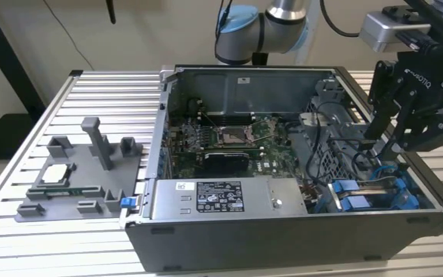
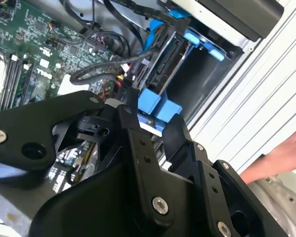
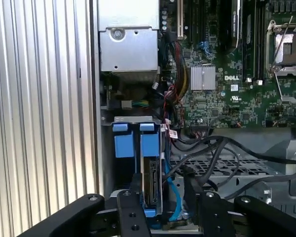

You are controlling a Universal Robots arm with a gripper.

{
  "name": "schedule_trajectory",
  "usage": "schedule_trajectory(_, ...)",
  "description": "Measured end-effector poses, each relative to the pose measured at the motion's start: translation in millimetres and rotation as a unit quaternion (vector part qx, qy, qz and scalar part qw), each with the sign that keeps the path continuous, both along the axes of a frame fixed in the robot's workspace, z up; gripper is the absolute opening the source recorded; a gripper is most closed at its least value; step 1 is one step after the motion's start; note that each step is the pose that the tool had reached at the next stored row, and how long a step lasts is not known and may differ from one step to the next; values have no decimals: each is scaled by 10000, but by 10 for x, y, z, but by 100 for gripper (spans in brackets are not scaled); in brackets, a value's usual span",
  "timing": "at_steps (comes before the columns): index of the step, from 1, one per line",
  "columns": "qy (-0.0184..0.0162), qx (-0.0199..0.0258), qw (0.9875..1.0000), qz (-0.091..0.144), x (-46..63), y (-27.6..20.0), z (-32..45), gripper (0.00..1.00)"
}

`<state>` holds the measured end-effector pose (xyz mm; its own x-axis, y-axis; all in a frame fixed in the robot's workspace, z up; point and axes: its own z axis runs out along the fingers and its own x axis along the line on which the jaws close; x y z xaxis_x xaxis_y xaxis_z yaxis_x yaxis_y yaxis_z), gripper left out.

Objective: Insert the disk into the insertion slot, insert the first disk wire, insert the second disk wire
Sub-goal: 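Insert the disk into the insertion slot, then insert the first disk wire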

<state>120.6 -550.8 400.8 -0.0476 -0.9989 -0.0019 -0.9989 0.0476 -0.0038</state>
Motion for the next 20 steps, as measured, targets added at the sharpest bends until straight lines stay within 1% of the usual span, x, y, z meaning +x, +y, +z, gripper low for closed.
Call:
schedule_trajectory(2,0,1,10000,4,-5,47,-8,100)
schedule_trajectory(3,-1,2,10000,5,-7,60,-19,100)
schedule_trajectory(8,-24,3,10000,52,-15,78,-93,100)
schedule_trajectory(10,-25,5,9999,133,-16,83,-105,100)
schedule_trajectory(14,-25,17,9996,285,-17,85,-105,100)
schedule_trajectory(15,-29,38,9995,304,-17,85,-105,100)
schedule_trajectory(17,-45,105,9994,314,-19,85,-112,100)
schedule_trajectory(19,-60,182,9993,315,-20,85,-118,100)
schedule_trajectory(20,-68,212,9993,315,-20,85,-120,100)
